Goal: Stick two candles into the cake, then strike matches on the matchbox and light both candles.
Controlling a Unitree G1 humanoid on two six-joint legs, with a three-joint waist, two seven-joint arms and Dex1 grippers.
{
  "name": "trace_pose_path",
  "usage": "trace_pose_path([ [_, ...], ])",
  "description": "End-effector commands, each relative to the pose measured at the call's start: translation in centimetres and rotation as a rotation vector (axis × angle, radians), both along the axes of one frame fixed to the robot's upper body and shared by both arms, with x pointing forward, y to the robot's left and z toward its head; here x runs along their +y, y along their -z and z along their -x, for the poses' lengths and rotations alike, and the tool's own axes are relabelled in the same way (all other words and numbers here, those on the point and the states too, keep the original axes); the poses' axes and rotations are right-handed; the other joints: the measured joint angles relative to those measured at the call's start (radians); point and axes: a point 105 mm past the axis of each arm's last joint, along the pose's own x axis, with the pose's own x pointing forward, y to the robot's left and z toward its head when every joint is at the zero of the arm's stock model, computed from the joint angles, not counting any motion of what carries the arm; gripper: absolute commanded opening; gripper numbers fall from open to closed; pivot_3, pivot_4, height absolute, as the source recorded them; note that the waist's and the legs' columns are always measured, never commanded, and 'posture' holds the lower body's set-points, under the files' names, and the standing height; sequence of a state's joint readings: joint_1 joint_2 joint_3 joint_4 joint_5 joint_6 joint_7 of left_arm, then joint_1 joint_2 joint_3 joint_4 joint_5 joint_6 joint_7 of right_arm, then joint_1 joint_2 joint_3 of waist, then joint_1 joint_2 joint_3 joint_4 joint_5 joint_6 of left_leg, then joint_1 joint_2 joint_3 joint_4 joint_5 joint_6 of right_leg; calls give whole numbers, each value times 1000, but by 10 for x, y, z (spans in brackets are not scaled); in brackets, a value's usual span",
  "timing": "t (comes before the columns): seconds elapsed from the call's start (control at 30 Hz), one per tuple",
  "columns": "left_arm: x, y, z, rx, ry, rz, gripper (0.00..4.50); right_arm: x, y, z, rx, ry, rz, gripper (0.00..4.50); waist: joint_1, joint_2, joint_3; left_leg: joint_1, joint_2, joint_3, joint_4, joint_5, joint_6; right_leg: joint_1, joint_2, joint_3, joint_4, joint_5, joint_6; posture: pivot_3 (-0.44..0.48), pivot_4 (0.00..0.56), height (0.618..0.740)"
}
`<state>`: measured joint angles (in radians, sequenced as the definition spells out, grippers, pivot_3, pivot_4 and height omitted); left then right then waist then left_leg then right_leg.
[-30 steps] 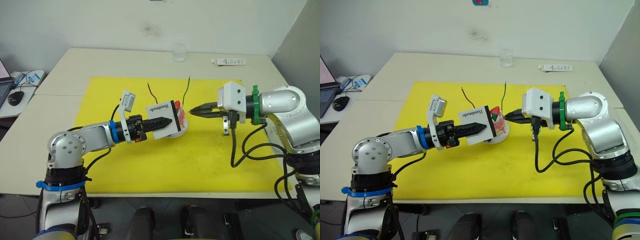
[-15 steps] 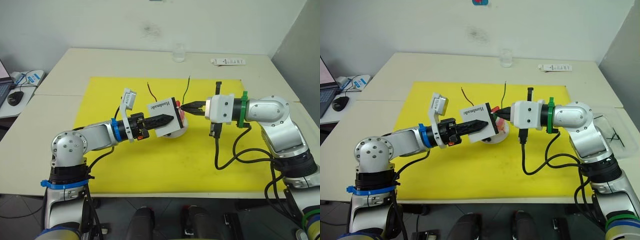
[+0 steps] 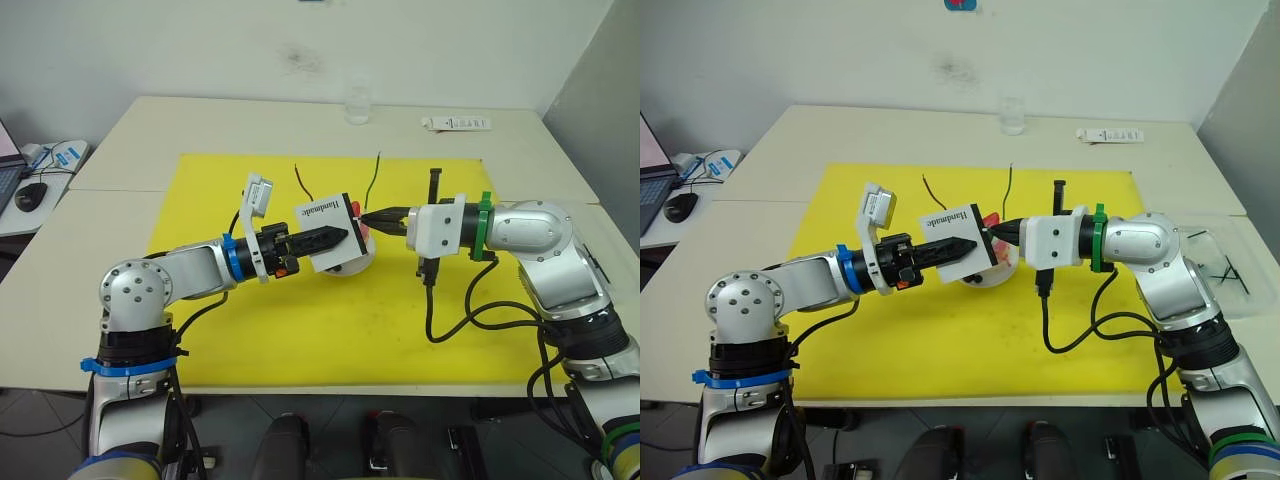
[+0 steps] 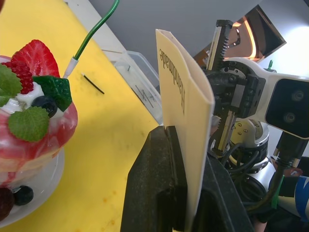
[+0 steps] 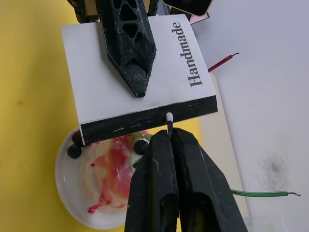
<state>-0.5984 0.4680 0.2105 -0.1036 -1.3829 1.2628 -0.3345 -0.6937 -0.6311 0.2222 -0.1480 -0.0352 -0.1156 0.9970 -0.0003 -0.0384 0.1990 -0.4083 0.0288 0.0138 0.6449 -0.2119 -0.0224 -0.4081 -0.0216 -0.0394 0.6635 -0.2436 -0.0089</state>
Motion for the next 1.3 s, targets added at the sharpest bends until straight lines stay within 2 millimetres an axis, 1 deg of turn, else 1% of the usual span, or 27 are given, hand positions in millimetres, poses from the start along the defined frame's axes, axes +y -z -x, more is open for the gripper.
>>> trace_pose_path([
  [0.03,-3,-17,5,-49,36,49,0,7,1,5,-54,-36,35,42,0,0,0,0,0,0,0,0,0,0,0,0,0,0,0,0,150,740],
  [0.13,-4,-19,5,-50,38,55,0,9,10,7,-56,-54,78,42,0,0,0,0,0,0,0,0,0,0,0,0,0,0,0,0,150,740],
  [0.17,-5,-20,4,-51,36,60,0,10,21,12,-34,-85,139,42,0,0,0,0,0,0,0,0,0,0,0,0,0,0,0,0,150,740],
  [0.2,-5,-22,3,-50,32,71,0,7,40,21,25,-124,238,42,0,0,0,0,0,0,0,0,0,0,0,0,0,0,0,0,150,740],
  [0.23,-5,-23,1,-52,28,74,0,-9,69,40,130,-177,409,42,5,0,0,0,0,0,0,0,0,0,0,0,0,0,0,0,150,740],
  [0.27,-4,-25,-1,-58,26,72,0,-29,88,59,229,-225,539,42,10,0,0,0,0,0,0,0,0,0,0,0,-1,0,0,0,150,740],
  [0.3,-3,-27,-2,-62,23,73,0,-50,97,75,313,-256,639,42,24,-2,0,0,-1,-1,-1,0,0,1,0,-2,-1,0,1,0,150,740],
  [0.33,-1,-29,-4,-62,16,76,0,-67,94,85,360,-265,695,42,33,-1,0,-1,-1,-3,0,0,0,2,0,-5,-4,-1,2,0,150,740],
  [0.37,1,-30,-6,-62,11,77,0,-80,86,87,379,-255,714,42,29,1,1,-4,-2,-4,0,0,0,2,-1,-7,-5,-2,2,0,150,740],
  [0.4,3,-30,-7,-63,5,74,0,-91,71,81,379,-217,703,42,22,4,2,-5,-3,-2,1,0,0,0,-2,-4,-5,-1,2,0,150,740],
  [0.43,5,-30,-8,-62,0,74,0,-95,56,73,370,-176,668,42,12,5,3,-5,-3,0,1,0,0,0,-3,0,-5,0,4,0,150,740],
  [0.5,5,-27,-5,-56,5,74,0,-90,20,44,291,-90,533,42,-14,3,4,-1,-2,5,1,0,1,1,-3,4,-5,3,5,0,150,740],
  [0.53,3,-25,-4,-51,11,77,0,-85,7,34,259,-67,472,42,-21,2,4,4,0,8,1,0,1,2,-2,4,-4,6,3,0,150,740],
  [0.57,1,-22,-2,-45,18,79,0,-80,-5,25,213,-55,431,42,-24,2,4,8,0,9,-1,0,1,3,-2,4,-4,7,1,0,150,740],
  [0.63,-3,-17,2,-38,32,76,0,-70,-18,16,166,-52,369,42,-23,-3,2,10,1,7,-1,0,0,4,1,3,-2,7,-1,0,150,740],
  [0.67,-5,-15,4,-35,38,77,0,-65,-23,13,148,-52,339,42,-21,-3,2,9,1,5,-1,0,0,4,2,1,-1,7,-2,0,150,740],
  [0.73,-7,-14,8,-32,49,77,0,-60,-30,11,134,-51,290,42,-15,-2,2,8,3,2,-1,0,0,3,3,0,1,6,-3,0,150,740],
  [0.8,-7,-13,9,-30,51,78,0,-59,-32,10,126,-47,275,42,-4,-2,2,6,4,2,-1,2,-3,2,3,0,1,6,-4,0,150,740],
  [1.03,-5,-13,9,-23,45,77,0,-56,-32,9,131,-44,245,42,1,-2,2,3,1,6,-1,2,-3,1,-2,2,-4,4,-1,0,150,740],
  [1.3,-4,-10,10,-19,44,71,0,-53,-31,11,142,-48,223,42,1,-2,2,4,1,5,-1,2,-3,1,-1,1,-2,5,0,0,150,740],
])
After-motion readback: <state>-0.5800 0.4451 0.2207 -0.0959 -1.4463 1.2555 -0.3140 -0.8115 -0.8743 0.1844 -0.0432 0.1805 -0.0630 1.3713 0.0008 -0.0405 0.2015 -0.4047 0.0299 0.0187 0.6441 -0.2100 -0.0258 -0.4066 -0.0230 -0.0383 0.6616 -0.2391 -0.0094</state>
